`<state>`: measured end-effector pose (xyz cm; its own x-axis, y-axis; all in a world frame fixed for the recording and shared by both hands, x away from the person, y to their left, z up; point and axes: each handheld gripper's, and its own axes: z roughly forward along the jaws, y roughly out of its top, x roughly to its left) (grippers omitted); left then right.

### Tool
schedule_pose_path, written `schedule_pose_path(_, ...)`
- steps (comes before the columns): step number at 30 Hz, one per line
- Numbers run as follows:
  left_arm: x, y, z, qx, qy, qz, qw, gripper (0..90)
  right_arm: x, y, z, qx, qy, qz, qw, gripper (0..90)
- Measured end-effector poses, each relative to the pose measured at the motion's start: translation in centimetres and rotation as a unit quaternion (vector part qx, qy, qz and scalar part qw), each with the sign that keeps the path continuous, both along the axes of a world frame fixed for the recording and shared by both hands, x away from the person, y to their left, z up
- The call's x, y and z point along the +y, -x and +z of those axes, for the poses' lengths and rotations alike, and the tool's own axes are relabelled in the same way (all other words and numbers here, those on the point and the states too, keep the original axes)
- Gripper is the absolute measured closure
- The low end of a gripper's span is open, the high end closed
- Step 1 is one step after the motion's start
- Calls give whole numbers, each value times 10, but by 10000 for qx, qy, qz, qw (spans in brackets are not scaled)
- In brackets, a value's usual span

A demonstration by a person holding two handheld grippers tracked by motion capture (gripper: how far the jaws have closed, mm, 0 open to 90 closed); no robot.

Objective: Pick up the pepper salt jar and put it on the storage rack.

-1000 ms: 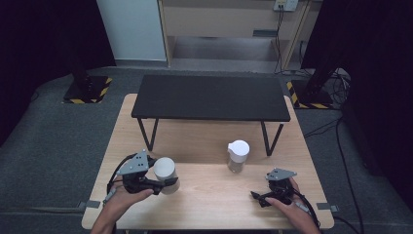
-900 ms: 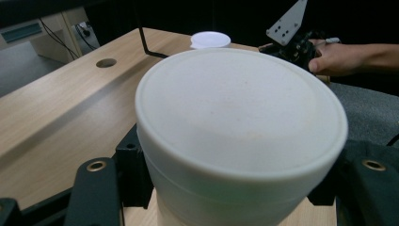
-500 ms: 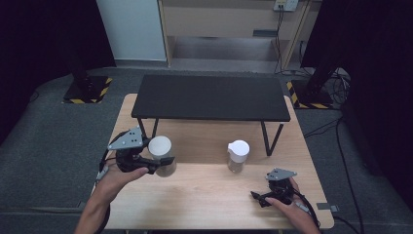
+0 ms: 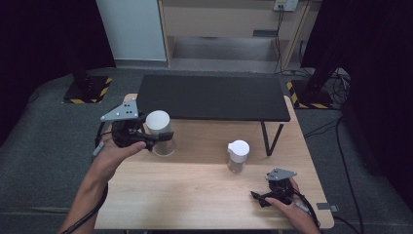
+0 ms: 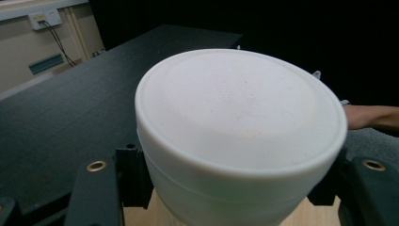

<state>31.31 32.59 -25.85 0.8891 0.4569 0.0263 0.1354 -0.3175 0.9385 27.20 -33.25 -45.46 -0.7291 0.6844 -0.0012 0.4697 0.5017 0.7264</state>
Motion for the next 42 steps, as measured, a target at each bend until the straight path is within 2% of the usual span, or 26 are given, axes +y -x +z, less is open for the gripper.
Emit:
schedule_pose_path(7, 6, -9, 13, -42, 66, 100, 9999, 330, 0, 0, 0, 1, 0, -1, 10000, 12)
schedule_pose_path(11, 9, -20, 24, -15, 56, 168, 9998, 330, 0, 0, 0, 0, 0, 0, 10000, 12)
schedule_pose_path(17, 12, -32, 29, 62, 127, 259, 9996, 330, 0, 0, 0, 0, 0, 0, 10000, 12)
schedule_pose_path(23, 10, -50, 40, 99, 63, 305, 9995, 330, 0, 0, 0, -1, 1, 0, 10000, 12)
schedule_pose_path(25, 10, -53, 40, 105, 70, 315, 9994, 330, 0, 0, 0, 0, -1, -1, 10000, 12)
schedule_pose_path(37, 8, -91, 38, 170, 78, 427, 9989, 330, 0, 0, 0, 0, -2, -2, 10000, 12)
schedule_pose_path(42, 5, -100, 33, 255, 67, 525, 9983, 330, 0, 0, 0, -1, -3, -6, 10000, 13)
